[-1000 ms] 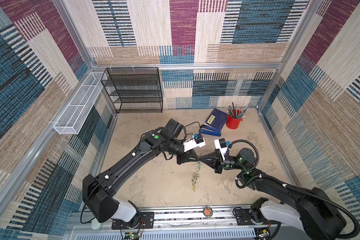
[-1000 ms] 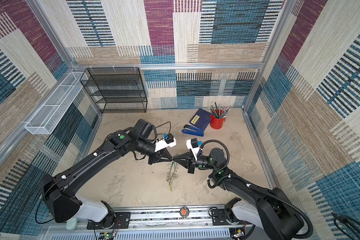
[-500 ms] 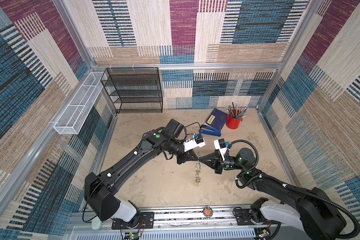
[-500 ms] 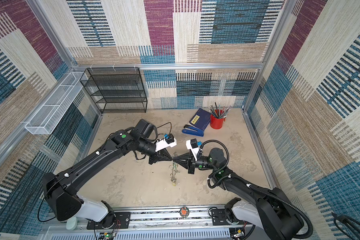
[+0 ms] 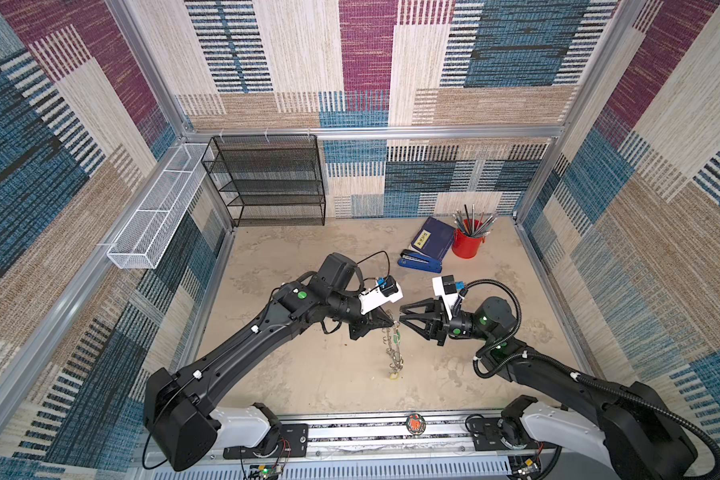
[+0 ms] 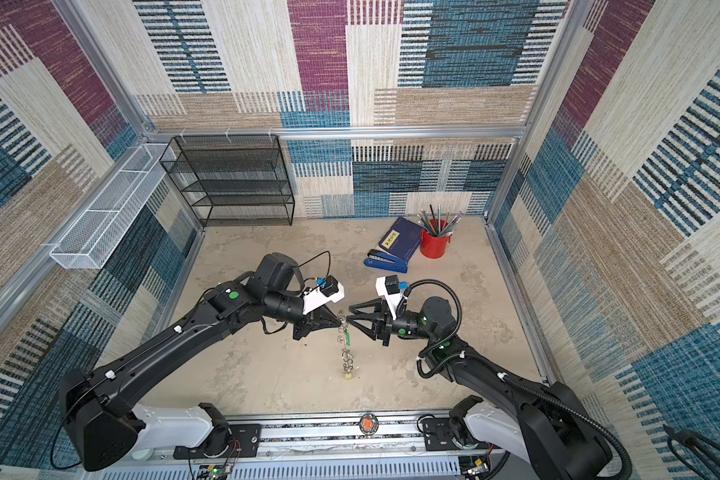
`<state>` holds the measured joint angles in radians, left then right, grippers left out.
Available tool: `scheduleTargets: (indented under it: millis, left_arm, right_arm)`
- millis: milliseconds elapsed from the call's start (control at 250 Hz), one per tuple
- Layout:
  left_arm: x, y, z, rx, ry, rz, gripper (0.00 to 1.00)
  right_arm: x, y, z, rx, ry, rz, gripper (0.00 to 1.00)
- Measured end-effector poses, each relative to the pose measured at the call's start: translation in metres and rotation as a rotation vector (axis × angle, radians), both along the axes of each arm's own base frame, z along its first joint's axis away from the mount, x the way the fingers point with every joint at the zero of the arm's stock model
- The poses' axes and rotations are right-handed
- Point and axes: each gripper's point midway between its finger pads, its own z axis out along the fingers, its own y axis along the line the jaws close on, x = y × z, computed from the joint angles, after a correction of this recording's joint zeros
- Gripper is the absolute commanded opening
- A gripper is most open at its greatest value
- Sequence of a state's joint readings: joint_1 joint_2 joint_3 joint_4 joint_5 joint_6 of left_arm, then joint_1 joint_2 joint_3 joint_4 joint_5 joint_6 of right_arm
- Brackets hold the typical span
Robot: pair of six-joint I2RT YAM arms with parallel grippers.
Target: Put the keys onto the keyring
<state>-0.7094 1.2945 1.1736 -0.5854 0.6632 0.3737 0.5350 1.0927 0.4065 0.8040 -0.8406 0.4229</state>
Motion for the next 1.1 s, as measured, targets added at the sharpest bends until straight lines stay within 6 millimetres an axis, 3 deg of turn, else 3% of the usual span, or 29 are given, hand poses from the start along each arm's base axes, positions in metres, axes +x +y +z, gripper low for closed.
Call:
scheduleTargets:
  millis: [588, 1100]
  left_arm:
    - [0.011, 0.002, 0.029, -0.246, -0.074, 0.167, 0.00]
    - [0.018, -0.007, 0.027, -0.402, -0.015, 0.210, 0.00]
  right_arm:
    - [0.000, 0.004, -0.009, -0.010, 0.029, 0.033, 0.25]
    - [-0.002, 0.006, -0.009, -0.010, 0.029, 0.054, 0.25]
